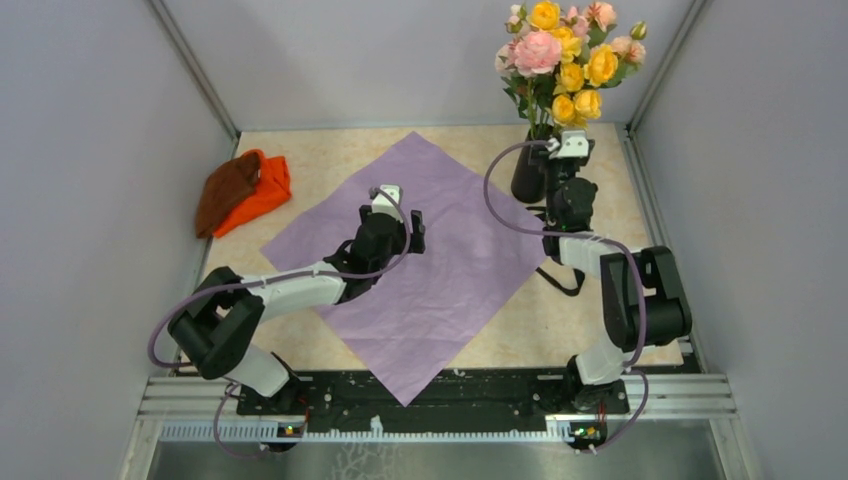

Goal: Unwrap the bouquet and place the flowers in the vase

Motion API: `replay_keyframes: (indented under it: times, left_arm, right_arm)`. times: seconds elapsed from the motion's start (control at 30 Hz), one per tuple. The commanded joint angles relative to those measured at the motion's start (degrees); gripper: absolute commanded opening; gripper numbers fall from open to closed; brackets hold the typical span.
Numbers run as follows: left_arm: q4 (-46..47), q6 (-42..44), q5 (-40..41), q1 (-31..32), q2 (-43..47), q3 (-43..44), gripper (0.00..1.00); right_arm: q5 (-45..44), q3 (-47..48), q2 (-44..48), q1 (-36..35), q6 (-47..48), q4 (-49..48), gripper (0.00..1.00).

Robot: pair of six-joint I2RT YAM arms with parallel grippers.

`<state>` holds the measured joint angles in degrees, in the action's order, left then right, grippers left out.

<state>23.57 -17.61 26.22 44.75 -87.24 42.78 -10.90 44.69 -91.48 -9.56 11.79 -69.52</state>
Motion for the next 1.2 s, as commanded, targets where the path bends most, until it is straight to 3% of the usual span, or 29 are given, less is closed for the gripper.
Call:
replay_keyframes:
  times: [0.0, 0.17, 0.67, 1.17]
  left_arm:
    - [-0.60, -1.36, -1.08, 0.26, 0.08, 1.49, 0.95]
    - [-5.00, -3.66, -1.29, 0.27, -1.49, 4.80, 0.99]
    - [-4.27, -4.63, -5.24, 0.23, 8.34, 3.03, 0.99]
    - [-3.99, -4.40, -2.41, 0.16, 10.25, 1.37, 0.99]
  right_arm:
    - [-1.00, -2.53, 3.84, 0.33, -1.78, -3.43, 0.66]
    - [-1.70, -6.23, 5.72, 0.23, -2.80, -4.22, 0.67]
    - [-3.52, -21.87, 20.22, -1.81, -5.27, -4.84, 0.67]
    - [-4.25, -23.02, 20.67, -4.26, -4.07, -2.64, 0.67]
